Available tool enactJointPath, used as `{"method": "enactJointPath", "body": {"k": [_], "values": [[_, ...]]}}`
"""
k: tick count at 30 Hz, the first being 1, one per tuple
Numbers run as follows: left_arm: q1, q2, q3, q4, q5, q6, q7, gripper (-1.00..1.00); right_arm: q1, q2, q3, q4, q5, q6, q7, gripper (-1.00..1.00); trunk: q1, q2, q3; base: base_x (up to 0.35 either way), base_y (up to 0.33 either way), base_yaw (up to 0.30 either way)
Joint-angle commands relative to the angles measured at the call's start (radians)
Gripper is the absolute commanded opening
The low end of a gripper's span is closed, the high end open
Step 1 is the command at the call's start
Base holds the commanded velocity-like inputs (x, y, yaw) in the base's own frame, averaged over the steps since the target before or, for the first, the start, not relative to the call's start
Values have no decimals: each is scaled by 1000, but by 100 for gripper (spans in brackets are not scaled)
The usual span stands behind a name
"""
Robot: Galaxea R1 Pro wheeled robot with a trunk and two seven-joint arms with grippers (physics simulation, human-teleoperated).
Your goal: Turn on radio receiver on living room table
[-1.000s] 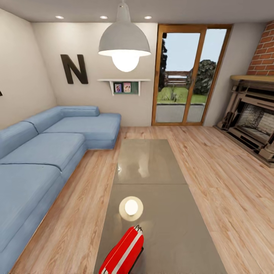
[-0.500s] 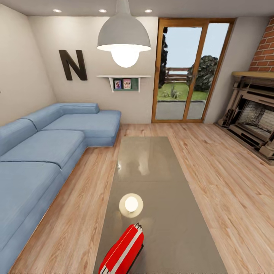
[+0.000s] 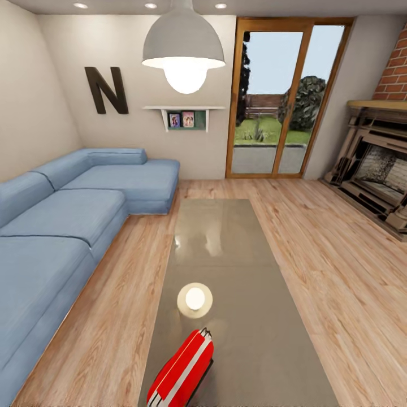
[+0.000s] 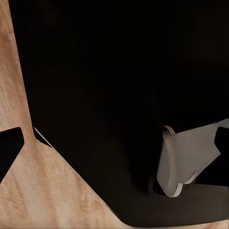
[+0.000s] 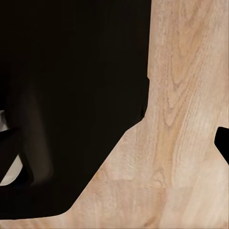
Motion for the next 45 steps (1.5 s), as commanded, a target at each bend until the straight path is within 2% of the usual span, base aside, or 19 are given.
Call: {"method": "enactJointPath", "body": {"k": [1,45], "values": [[0,0,0,0,0,0,0,100,0,0,0,0,0,0,0,100,0,0,-2,0,0,0],[0,-2,0,-1,1,-2,-1,100,0,0,0,0,0,0,0,100,0,0,-71,0,0,0]]}}
